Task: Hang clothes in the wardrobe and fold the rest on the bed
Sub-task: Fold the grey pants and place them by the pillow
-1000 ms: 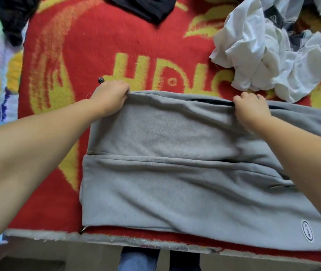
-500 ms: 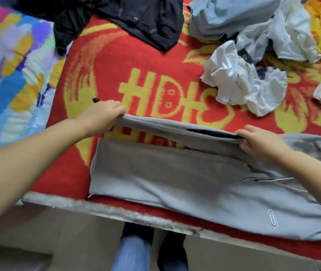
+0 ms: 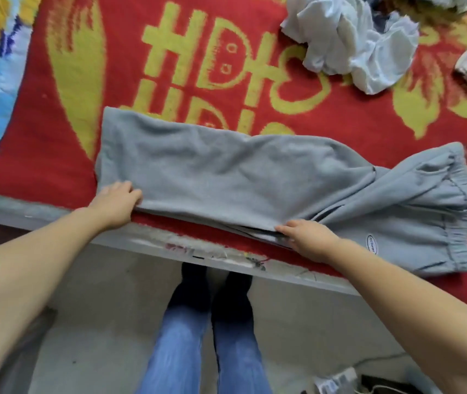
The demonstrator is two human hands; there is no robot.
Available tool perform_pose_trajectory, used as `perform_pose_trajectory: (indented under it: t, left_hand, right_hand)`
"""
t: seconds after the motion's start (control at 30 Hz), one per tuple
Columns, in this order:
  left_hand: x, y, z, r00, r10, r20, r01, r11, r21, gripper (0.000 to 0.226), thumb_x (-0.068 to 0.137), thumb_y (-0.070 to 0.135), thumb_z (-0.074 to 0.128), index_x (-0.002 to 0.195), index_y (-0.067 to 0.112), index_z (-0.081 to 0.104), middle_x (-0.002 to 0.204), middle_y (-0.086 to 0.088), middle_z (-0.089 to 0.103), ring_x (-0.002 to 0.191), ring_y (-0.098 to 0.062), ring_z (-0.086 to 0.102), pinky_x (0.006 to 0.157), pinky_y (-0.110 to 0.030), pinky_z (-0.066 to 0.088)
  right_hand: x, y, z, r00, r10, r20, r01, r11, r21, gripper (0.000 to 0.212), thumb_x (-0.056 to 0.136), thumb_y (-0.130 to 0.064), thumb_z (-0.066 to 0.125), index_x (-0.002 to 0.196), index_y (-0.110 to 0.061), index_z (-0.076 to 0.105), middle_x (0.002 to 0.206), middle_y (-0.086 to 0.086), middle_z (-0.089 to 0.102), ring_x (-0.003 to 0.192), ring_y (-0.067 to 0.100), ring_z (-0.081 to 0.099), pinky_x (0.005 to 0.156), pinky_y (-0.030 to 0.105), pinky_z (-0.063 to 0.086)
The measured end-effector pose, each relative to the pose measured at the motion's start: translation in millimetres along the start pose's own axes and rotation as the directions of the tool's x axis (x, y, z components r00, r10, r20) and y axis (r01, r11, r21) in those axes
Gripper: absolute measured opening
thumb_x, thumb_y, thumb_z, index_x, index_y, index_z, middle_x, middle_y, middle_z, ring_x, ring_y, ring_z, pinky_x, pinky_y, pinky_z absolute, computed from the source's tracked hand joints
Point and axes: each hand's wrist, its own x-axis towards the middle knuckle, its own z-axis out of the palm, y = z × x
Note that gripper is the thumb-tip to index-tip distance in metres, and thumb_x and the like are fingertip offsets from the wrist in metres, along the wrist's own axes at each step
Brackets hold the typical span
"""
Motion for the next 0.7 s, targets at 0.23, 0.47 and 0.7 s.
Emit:
perform_pose_trajectory:
  t: [0.23,0.47,0.7]
  left_hand:
    - [42,82,-79,0.991,0.059,0.118,-0.057,0.998,-0.024,0.03,0.092,0.011,0.039,0.114,0.021,0.057,0.122,-0.003,0.057,0.106,-0.024,0.055,0.085,-0.034,0.047]
    - [69,314,-151,0.916,0.358,-0.18,-0.398,0.866,-0.302,0.027,0.093,0.014,0.04,0.109,0.019,0.061,0.112,-0.002,0.065,0.101,-0.026,0.059,0.074,-0.033,0.046]
    - [99,448,-131,0.985,0.05,-0.165,-0.132,0.832,-0.538,0.038,0.092,0.033,0.055,0.121,0.01,0.044,0.119,-0.015,0.054,0.11,-0.035,0.052,0.088,-0.045,0.045]
  right_hand:
    - [-35,80,-28,0.945,0.251,-0.208,-0.191,0.944,0.271,0.05,0.091,-0.002,0.04,0.136,-0.021,0.05,0.138,0.003,0.05,0.122,0.026,0.049,0.096,0.039,0.044]
    - [-92,257,-48,0.81,0.529,-0.253,-0.462,0.841,0.281,0.056,0.085,0.006,0.045,0.137,-0.014,0.047,0.138,0.013,0.045,0.125,0.033,0.045,0.092,0.044,0.044]
    - [-65,363,-46,0.871,0.48,-0.107,-0.487,0.872,-0.052,0.079,0.086,0.0,0.05,0.151,-0.034,0.019,0.16,0.008,0.005,0.148,0.027,0.002,0.115,0.059,0.008]
